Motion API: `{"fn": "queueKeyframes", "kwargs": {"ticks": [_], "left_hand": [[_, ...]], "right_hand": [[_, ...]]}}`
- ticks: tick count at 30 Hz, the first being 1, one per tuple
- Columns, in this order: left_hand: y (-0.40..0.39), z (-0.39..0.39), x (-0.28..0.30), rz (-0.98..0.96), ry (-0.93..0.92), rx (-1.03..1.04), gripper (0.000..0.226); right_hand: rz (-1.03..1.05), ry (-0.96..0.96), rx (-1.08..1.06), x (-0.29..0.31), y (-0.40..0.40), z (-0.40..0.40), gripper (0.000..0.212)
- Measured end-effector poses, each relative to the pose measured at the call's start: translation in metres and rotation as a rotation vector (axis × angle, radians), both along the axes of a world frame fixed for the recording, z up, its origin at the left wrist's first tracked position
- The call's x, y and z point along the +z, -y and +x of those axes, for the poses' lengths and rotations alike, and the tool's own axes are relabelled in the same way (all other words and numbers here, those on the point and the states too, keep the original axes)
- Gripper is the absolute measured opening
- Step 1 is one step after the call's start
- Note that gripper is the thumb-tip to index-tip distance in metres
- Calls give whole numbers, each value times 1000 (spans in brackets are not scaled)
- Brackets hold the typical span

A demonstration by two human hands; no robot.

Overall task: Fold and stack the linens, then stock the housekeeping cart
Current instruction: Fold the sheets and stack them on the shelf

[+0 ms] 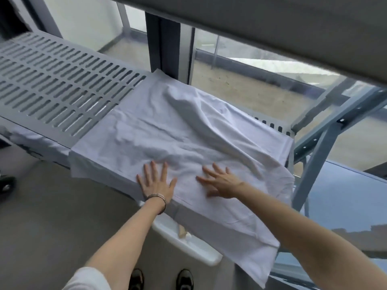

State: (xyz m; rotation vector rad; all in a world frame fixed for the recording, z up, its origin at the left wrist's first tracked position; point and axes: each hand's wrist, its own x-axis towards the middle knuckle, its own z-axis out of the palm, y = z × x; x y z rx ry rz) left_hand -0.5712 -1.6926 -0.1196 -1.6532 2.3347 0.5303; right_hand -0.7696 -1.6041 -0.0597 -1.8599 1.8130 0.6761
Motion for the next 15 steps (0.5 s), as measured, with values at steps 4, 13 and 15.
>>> {"fn": "queueKeyframes", "kwargs": {"ticks": [4, 13, 15], "left_hand": [[11, 7, -8, -101, -17, -37, 64], [108, 76, -6, -116, 90, -183, 65], [138, 98, -4, -110, 112, -217, 65]], "right_hand": [[-37, -21, -92, -25, 19, 27, 74], [-133, 27, -186, -39, 84, 109, 66], [-153, 50, -228, -42, 107, 135, 65]]}}
